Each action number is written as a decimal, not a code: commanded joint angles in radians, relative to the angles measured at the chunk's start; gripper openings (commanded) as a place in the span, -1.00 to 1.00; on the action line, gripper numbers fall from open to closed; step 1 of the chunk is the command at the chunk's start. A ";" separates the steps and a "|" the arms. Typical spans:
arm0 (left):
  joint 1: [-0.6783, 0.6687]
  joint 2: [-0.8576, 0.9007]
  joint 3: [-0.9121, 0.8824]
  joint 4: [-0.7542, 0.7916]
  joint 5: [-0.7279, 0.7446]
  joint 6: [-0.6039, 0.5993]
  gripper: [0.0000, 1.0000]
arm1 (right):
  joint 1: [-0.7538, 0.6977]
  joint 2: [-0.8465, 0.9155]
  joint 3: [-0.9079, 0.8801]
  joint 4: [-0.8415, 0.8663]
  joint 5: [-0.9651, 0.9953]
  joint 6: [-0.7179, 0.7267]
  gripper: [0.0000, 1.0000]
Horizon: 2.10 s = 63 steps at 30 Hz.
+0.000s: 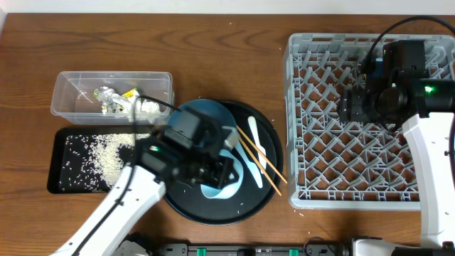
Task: Sort waste into correct bins and load items into the dishwasher rack
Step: 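Tilt the bowl to pour the rice onto the black tray, then lower the small light blue bowl onto the black plate and release, then reach the right gripper to the small bowl and grasp it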
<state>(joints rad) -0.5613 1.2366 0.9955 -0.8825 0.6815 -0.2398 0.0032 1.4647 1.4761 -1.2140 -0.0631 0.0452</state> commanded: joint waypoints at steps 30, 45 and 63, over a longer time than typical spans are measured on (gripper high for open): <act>-0.129 0.261 0.016 -0.021 -0.320 -0.132 0.07 | -0.003 -0.007 0.001 -0.010 0.005 0.006 0.64; 0.242 -0.097 0.070 -0.200 -0.588 -0.132 0.36 | 0.116 -0.008 0.001 0.023 -0.282 -0.175 0.79; 0.778 -0.104 0.069 -0.239 -0.641 -0.132 0.58 | 0.632 0.149 -0.001 0.042 -0.277 -0.103 0.68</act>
<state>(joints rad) 0.1925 1.1183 1.0462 -1.1191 0.0544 -0.3698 0.5900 1.5593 1.4761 -1.1675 -0.3405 -0.0906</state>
